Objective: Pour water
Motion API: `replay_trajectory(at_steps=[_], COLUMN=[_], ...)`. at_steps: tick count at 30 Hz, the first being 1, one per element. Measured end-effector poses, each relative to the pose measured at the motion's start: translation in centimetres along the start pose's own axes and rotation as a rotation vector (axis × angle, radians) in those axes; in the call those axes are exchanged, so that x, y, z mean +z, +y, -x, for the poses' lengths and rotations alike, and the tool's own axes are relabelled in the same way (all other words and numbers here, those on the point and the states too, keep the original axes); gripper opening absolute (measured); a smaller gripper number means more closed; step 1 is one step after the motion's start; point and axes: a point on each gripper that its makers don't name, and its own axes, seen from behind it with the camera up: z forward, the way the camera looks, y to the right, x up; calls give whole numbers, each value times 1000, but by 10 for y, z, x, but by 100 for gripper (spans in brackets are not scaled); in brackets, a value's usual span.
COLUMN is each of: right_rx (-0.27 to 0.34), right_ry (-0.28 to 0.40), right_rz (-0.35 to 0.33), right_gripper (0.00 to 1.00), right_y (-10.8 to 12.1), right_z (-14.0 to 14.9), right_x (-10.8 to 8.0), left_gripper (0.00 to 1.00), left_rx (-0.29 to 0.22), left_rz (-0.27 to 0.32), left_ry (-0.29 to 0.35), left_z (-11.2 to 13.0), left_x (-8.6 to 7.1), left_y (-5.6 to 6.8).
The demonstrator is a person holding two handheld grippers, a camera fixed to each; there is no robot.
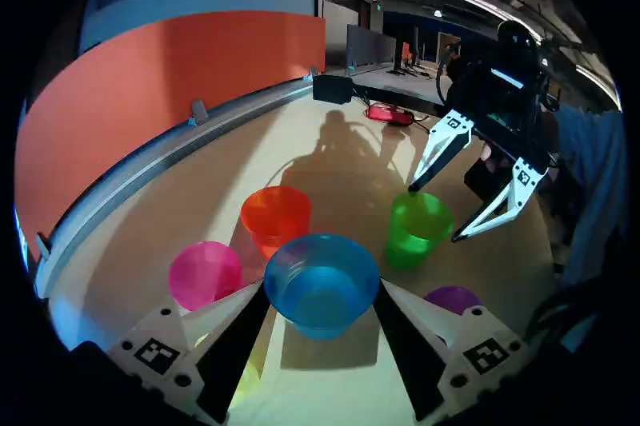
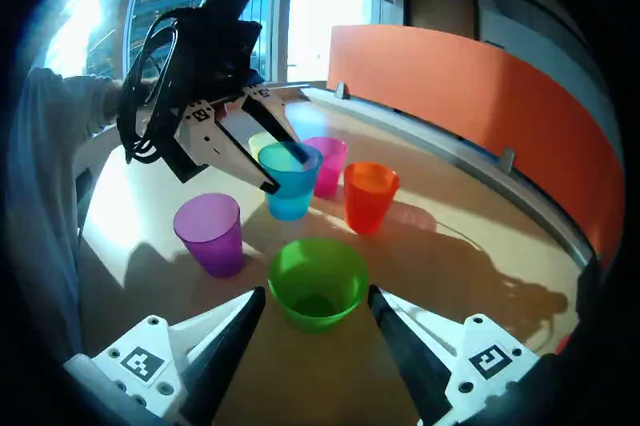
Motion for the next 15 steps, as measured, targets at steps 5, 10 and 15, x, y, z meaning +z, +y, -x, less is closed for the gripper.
replay_trajectory(at_steps=[5, 10, 15], right_rx=[-4, -5, -4], right_ry=[0, 1, 2], right_rz=[-2, 0, -2], right_gripper=[99, 100, 99], right_y=[0, 0, 0], right_z=[0, 0, 0], right_x=[4, 9, 15], left_gripper=[87, 87, 87], left_rx=[10, 12, 9], left_rz=[-6, -16, -29], left_ry=[37, 73, 110], left_z=[-12, -24, -34], left_x=[-10, -20, -32], left_y=[3, 4, 3])
